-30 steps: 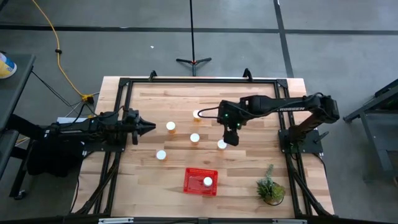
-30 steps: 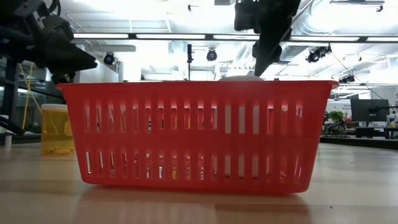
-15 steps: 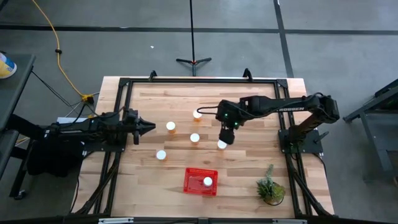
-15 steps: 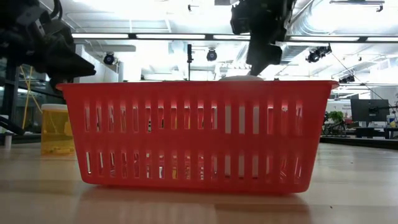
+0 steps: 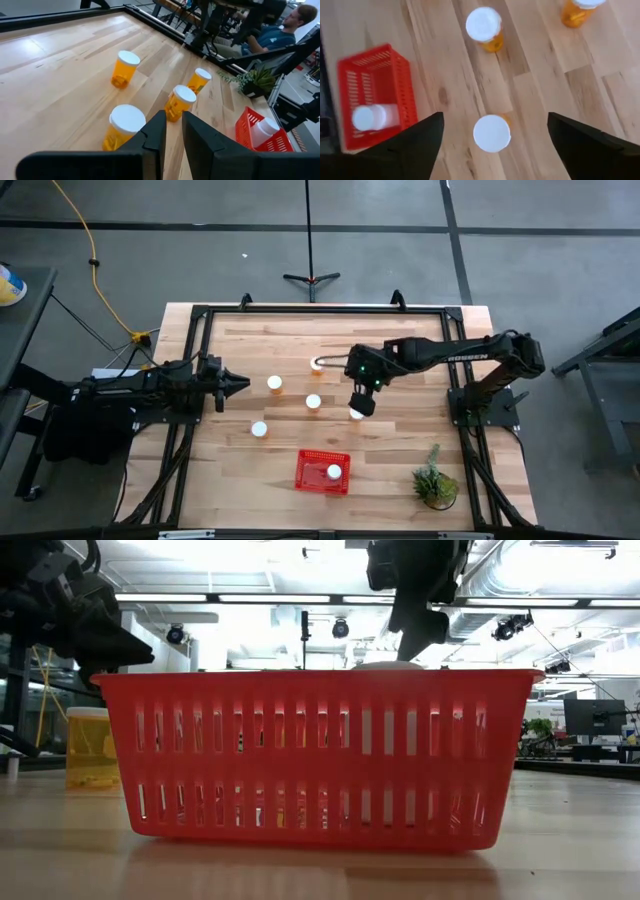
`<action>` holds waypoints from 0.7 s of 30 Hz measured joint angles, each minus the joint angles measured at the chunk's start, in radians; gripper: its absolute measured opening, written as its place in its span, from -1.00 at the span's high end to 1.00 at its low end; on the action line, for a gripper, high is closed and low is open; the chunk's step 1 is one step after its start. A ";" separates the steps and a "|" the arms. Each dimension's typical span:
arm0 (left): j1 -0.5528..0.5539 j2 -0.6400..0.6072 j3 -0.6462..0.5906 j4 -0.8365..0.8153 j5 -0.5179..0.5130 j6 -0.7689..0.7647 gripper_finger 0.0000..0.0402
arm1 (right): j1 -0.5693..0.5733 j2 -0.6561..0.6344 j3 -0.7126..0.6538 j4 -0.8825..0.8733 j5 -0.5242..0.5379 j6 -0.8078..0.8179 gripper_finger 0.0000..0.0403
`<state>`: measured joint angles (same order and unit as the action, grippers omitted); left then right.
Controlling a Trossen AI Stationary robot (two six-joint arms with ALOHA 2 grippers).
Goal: Pick and place pill bottles into a basket
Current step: Put the orange pill bottle into the red basket
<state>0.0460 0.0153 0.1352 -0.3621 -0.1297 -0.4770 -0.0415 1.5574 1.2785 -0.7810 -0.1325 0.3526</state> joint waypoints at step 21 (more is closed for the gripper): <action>0.000 0.000 0.000 0.000 -0.021 0.000 0.52 | 0.135 0.051 -0.026 -0.007 0.184 -0.103 -0.74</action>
<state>0.0457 0.0152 0.1352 -0.3621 -0.1507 -0.4770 0.0937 1.6081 1.2528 -0.7876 0.0512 0.2497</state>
